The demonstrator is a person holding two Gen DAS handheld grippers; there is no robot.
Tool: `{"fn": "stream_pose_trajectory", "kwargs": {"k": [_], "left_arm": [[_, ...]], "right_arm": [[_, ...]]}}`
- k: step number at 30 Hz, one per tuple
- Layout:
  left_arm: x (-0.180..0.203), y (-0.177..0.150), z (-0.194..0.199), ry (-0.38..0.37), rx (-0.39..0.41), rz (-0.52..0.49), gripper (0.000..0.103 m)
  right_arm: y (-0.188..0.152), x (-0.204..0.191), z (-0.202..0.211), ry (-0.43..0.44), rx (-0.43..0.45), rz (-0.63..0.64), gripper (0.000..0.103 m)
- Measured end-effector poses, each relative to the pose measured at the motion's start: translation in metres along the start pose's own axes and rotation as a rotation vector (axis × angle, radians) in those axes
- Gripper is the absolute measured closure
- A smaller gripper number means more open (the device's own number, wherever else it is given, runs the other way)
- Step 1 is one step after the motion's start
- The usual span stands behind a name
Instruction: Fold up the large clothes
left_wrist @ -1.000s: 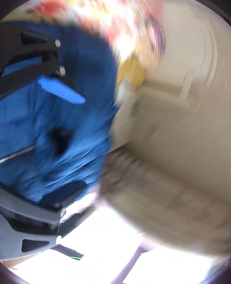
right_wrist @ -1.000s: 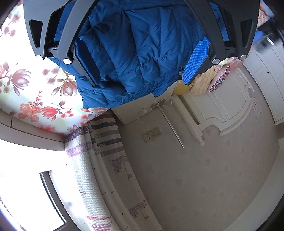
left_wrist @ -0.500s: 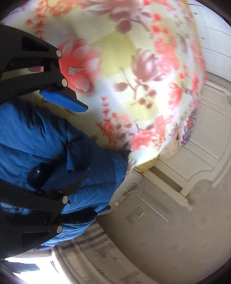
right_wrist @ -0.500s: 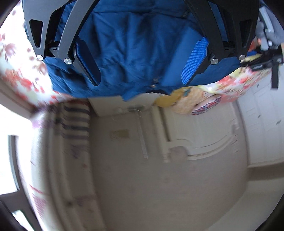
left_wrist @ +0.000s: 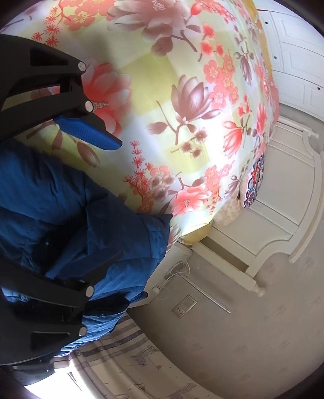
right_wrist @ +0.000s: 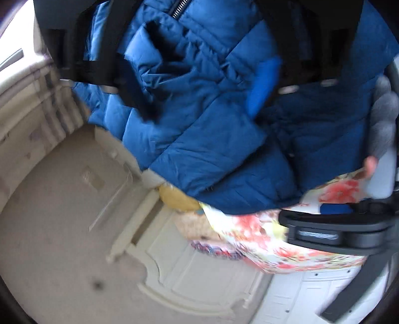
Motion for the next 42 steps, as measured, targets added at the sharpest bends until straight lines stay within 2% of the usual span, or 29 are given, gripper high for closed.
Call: {"fn": "stream_pose_trajectory", "kwargs": {"k": [1, 2, 3, 6, 8, 9, 11, 12, 13, 14, 15, 19, 21, 24, 26, 28, 32, 34, 36, 38, 40, 41, 42], "left_arm": [[0.0, 0.0, 0.0, 0.0, 0.0, -0.003, 0.022], [0.001, 0.0, 0.0, 0.0, 0.001, -0.004, 0.022], [0.001, 0.0, 0.0, 0.0, 0.003, -0.005, 0.022], [0.003, 0.001, 0.0, 0.002, 0.007, -0.021, 0.021], [0.008, 0.001, 0.001, 0.002, 0.01, -0.042, 0.021], [0.01, 0.001, 0.001, 0.003, 0.012, -0.051, 0.02], [0.013, 0.001, 0.002, 0.001, 0.016, -0.065, 0.02], [0.015, 0.001, 0.002, 0.001, 0.016, -0.07, 0.019], [0.015, 0.001, 0.001, 0.0, 0.016, -0.072, 0.019], [0.015, 0.002, 0.001, -0.001, 0.015, -0.074, 0.019], [0.015, 0.002, 0.002, -0.002, 0.016, -0.073, 0.019], [0.013, 0.002, 0.002, -0.003, 0.022, -0.059, 0.019], [0.013, 0.002, 0.002, -0.003, 0.023, -0.059, 0.019], [0.017, 0.002, 0.003, -0.005, 0.027, -0.081, 0.019], [0.022, 0.002, 0.003, -0.009, 0.03, -0.105, 0.019], [0.029, 0.001, 0.004, -0.02, 0.031, -0.131, 0.019], [0.042, 0.0, 0.007, -0.05, 0.044, -0.18, 0.019], [0.052, 0.0, 0.011, -0.085, 0.055, -0.2, 0.015], [0.061, -0.001, 0.013, -0.108, 0.064, -0.229, 0.013], [0.067, -0.005, 0.01, -0.126, 0.044, -0.247, 0.013], [0.071, -0.012, 0.003, -0.128, 0.001, -0.271, 0.013], [0.072, -0.014, 0.0, -0.124, -0.012, -0.28, 0.013], [0.073, -0.015, -0.001, -0.121, -0.018, -0.288, 0.013]], "right_arm": [[0.003, 0.013, 0.009, 0.054, 0.027, -0.092, 0.059], [0.006, 0.034, 0.023, 0.095, 0.07, -0.207, 0.066], [0.006, 0.056, 0.035, 0.104, 0.102, -0.312, 0.073], [-0.022, 0.165, 0.071, 0.088, 0.179, -0.744, 0.081], [-0.068, 0.229, 0.078, 0.044, 0.148, -1.025, 0.081], [-0.096, 0.251, 0.074, 0.002, 0.098, -1.115, 0.079], [-0.141, 0.263, 0.057, 0.0, -0.032, -1.175, 0.069], [-0.157, 0.262, 0.048, 0.018, -0.085, -1.205, 0.058], [-0.169, 0.258, 0.043, 0.057, -0.105, -1.242, 0.04], [-0.178, 0.254, 0.04, 0.113, -0.08, -1.281, 0.035], [-0.181, 0.253, 0.04, 0.126, -0.068, -1.292, 0.03], [-0.17, 0.246, 0.046, 0.149, -0.051, -1.228, 0.028], [-0.163, 0.238, 0.044, 0.119, -0.082, -1.163, 0.027], [-0.162, 0.238, 0.034, 0.114, -0.116, -1.175, 0.027], [-0.162, 0.236, 0.024, 0.101, -0.146, -1.173, 0.035], [-0.155, 0.238, 0.031, 0.102, -0.094, -1.161, 0.073], [-0.127, 0.243, 0.091, 0.041, 0.138, -1.079, 0.084], [-0.121, 0.245, 0.116, -0.004, 0.184, -1.059, 0.085], [-0.127, 0.247, 0.12, -0.019, 0.155, -1.067, 0.085], [-0.142, 0.244, 0.105, -0.053, 0.058, -1.043, 0.084], [-0.174, 0.234, 0.076, -0.065, -0.11, -1.061, 0.084], [-0.189, 0.233, 0.068, -0.072, -0.166, -1.092, 0.083], [-0.192, 0.233, 0.067, -0.06, -0.18, -1.118, 0.076]]}}
Point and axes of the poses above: each gripper's, at about its wrist camera, not at the fingertips, and z roughly against the way its jaws point, x to its right, y to its top, the point moved 10 cm from there along -z, roughly the way its jaws point, and after that the axes turned 10 degrees about -y, right-handed, at the moved point
